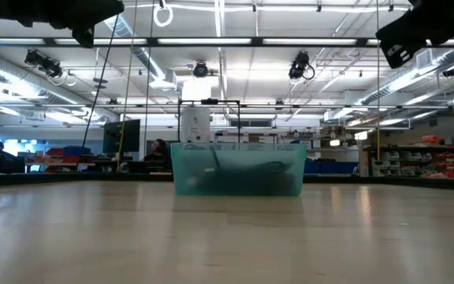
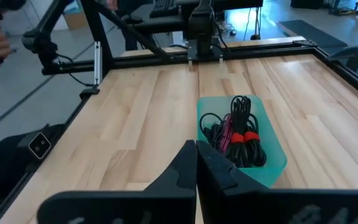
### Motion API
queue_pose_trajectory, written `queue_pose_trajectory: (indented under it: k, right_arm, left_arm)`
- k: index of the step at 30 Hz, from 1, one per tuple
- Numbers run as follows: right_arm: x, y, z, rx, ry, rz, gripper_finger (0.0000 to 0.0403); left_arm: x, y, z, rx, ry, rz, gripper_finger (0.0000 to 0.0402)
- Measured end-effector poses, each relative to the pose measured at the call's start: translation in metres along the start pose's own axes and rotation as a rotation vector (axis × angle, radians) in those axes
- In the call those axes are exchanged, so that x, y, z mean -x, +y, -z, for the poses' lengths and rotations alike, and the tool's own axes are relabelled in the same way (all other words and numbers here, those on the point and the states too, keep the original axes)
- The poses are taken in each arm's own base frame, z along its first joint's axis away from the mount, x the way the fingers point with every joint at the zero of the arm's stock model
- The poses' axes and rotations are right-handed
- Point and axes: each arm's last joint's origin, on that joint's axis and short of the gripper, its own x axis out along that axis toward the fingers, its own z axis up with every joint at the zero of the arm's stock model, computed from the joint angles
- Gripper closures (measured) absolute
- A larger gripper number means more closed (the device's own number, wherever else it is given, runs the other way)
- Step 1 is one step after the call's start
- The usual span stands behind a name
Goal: Pick and place USB-C Cables
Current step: Return to Home Position
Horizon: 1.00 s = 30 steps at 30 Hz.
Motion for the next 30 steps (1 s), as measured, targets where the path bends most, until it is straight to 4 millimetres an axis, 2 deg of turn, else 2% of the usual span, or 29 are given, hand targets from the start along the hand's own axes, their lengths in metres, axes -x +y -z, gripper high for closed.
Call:
queue_pose_trajectory:
  k: [8, 17, 25, 30]
  right_arm:
    - [0.001, -0.002, 0.016, -0.018, -0.017, -0.009, 0.0400]
    - [0.005, -0.002, 0.017, -0.013, -0.042, -0.046, 0.0399]
    - [-0.002, -0.004, 0.034, -0.013, -0.059, -0.046, 0.0399]
    - [0.001, -0.005, 0.034, -0.017, -0.085, -0.039, 0.0399]
  left_arm:
    - [0.006, 0.002, 0.013, 0.005, 0.000, 0.004, 0.0397]
    - [0.010, 0.003, 0.025, -0.002, -0.007, 0.023, 0.0397]
    - [0.011, 0.004, 0.025, 0.005, -0.011, 0.024, 0.0397]
    - [0.011, 0.004, 0.025, -0.001, -0.010, 0.024, 0.0397]
